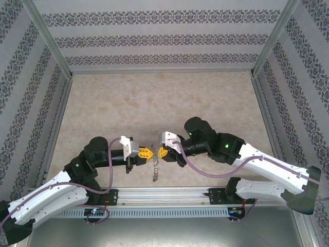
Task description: Put the keys on the keyring
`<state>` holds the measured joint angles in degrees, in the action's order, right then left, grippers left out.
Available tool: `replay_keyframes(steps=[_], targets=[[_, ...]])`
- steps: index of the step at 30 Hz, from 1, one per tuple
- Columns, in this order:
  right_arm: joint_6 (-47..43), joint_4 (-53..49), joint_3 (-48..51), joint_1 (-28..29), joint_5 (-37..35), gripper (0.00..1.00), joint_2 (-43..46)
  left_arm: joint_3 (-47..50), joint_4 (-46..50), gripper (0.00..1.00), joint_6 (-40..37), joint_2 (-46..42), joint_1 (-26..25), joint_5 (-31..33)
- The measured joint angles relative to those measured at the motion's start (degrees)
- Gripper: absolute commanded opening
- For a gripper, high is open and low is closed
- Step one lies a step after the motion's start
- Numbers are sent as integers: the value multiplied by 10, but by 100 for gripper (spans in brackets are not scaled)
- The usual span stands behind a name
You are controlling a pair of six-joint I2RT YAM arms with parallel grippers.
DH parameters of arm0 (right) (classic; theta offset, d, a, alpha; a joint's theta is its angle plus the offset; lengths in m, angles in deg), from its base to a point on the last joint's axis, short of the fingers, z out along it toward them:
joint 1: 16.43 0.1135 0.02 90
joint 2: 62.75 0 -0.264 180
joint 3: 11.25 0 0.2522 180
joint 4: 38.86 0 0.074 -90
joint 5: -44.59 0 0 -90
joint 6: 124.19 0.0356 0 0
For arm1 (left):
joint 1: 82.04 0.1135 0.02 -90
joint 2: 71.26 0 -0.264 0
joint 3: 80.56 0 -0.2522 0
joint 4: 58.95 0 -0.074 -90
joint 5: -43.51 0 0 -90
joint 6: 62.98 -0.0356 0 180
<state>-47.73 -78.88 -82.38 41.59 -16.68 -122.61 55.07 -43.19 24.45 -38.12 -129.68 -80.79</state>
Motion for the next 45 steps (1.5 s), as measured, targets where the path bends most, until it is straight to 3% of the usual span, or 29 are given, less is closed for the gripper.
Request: replay_keyframes(steps=[45], targets=[[-19,2,-9,0,22,0,-6,0,-5,0,-2,-2,0,-2]])
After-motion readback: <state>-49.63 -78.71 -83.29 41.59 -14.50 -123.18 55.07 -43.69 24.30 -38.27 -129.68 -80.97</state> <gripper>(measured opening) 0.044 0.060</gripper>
